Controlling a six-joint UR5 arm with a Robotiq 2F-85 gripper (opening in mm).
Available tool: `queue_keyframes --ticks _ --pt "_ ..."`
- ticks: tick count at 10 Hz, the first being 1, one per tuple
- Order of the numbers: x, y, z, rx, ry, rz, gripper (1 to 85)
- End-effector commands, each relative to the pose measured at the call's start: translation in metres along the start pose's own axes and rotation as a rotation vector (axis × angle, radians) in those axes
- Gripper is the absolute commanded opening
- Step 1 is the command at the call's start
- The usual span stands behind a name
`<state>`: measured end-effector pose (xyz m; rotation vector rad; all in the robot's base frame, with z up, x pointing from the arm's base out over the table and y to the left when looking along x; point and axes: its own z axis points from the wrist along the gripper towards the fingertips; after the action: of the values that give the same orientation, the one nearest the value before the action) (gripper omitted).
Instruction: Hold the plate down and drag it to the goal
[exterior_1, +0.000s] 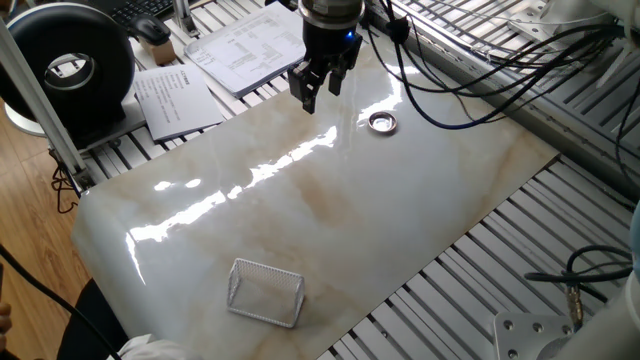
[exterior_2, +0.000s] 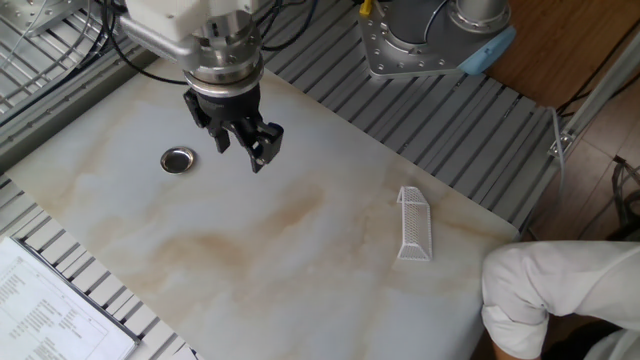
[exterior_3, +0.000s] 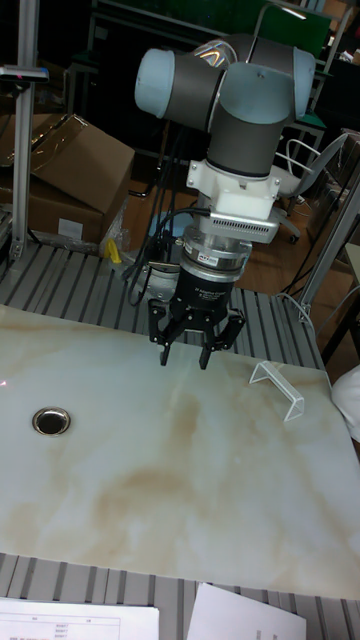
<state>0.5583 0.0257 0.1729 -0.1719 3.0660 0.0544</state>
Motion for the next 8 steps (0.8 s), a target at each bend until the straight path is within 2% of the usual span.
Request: queue_keyframes --ticks 1,2,4,5,6,8 --pt "-0.009 -0.009 0.005 -0.025 -0.006 -0.072 57.3" --pt "-0.01 -0.02 0.008 -0.042 -0.007 -0.106 57.3" --pt "0.0 -0.046 0.014 -0.049 -0.002 -0.156 57.7" --pt "0.002 -0.05 0.015 -0.05 -0.008 -0.168 58.0" --pt "0.004 -0.055 0.015 -0.033 0.003 -0.165 60.7" --pt "0.019 -0.056 0.015 -0.03 0.06 -0.114 60.3"
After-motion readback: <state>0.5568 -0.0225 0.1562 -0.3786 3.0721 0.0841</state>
